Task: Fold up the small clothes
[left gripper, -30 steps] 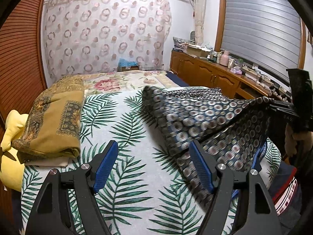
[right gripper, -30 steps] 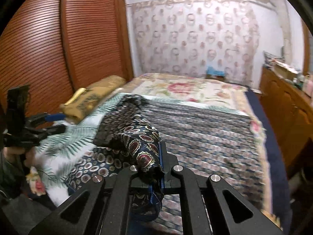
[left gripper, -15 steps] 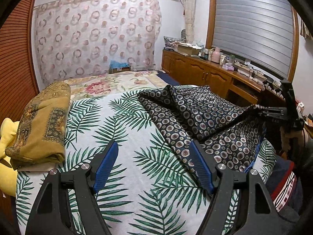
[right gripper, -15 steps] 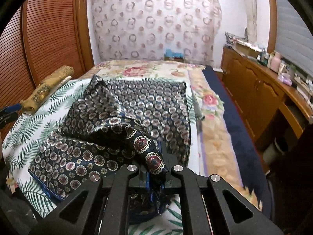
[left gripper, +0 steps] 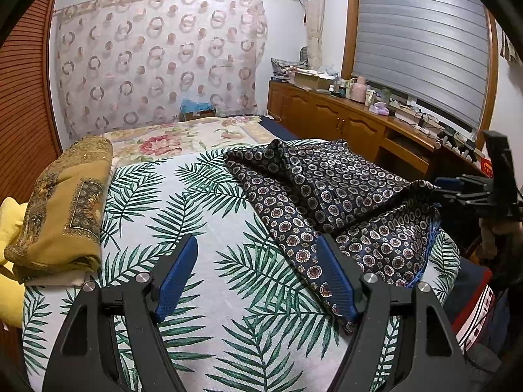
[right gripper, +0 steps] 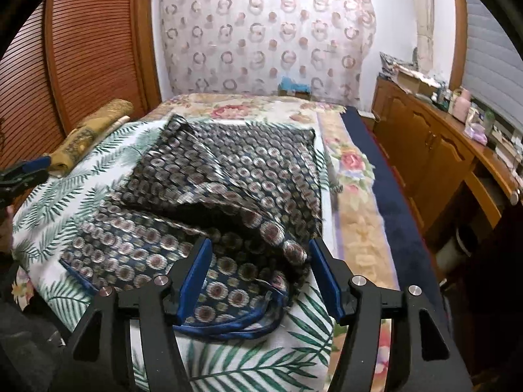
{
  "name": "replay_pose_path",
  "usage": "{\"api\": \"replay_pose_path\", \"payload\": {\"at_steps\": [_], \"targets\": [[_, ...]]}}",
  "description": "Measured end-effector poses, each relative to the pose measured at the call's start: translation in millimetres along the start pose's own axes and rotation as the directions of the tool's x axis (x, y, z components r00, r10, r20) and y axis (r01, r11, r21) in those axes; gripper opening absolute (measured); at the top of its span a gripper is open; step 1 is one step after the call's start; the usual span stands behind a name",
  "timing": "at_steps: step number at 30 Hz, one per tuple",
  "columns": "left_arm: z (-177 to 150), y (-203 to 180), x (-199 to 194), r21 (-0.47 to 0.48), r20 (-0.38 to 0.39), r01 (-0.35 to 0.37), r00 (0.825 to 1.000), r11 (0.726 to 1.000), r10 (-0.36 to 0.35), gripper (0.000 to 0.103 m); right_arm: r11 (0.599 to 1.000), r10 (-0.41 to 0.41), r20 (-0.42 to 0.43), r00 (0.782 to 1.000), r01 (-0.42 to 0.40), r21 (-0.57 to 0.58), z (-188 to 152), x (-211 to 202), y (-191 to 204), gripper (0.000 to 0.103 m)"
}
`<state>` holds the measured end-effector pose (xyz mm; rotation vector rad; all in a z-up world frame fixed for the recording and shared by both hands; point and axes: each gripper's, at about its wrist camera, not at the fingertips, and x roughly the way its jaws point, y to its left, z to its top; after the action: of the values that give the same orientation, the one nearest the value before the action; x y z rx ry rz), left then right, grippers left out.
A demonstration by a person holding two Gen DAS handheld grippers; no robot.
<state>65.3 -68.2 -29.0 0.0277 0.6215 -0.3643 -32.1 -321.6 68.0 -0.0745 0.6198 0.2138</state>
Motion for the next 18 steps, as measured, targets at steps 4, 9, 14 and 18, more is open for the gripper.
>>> {"api": "replay_pose_path", "payload": {"at_steps": [4, 9, 14, 18], "targets": [[-1.5, -0.7, 2.0, -0.003, -0.005, 0.001, 1.0, 1.0, -0.001, 0.076, 0.999, 0.038, 0.03, 0.999, -0.037, -0.028, 7.6, -5.9, 15.4, 0.063], [-3.5, -0.1, 3.7, -0.007, -0.011, 0.003, 1.0, 1.0, -0.003, 0.076, 0.992, 0.102, 0.019, 0.995, -0.1, -0.081, 21.2, 14.5, 40.1, 0.063], [-6.3, 0.2, 5.9, -0.01, -0.018, 0.002, 1.0, 1.0, -0.003, 0.076, 0.976, 0.179, -0.035, 0.983, -0.182, -0.118, 33.7, 54.2, 66.7, 0.063], [-8.5, 0.9, 8.0, -0.014, -0.024, 0.001, 1.0, 1.0, -0.001, 0.076, 0.959, 0.228, -0.092, 0.969, -0.24, -0.149, 44.7, 82.1, 85.0, 0.063]]}}
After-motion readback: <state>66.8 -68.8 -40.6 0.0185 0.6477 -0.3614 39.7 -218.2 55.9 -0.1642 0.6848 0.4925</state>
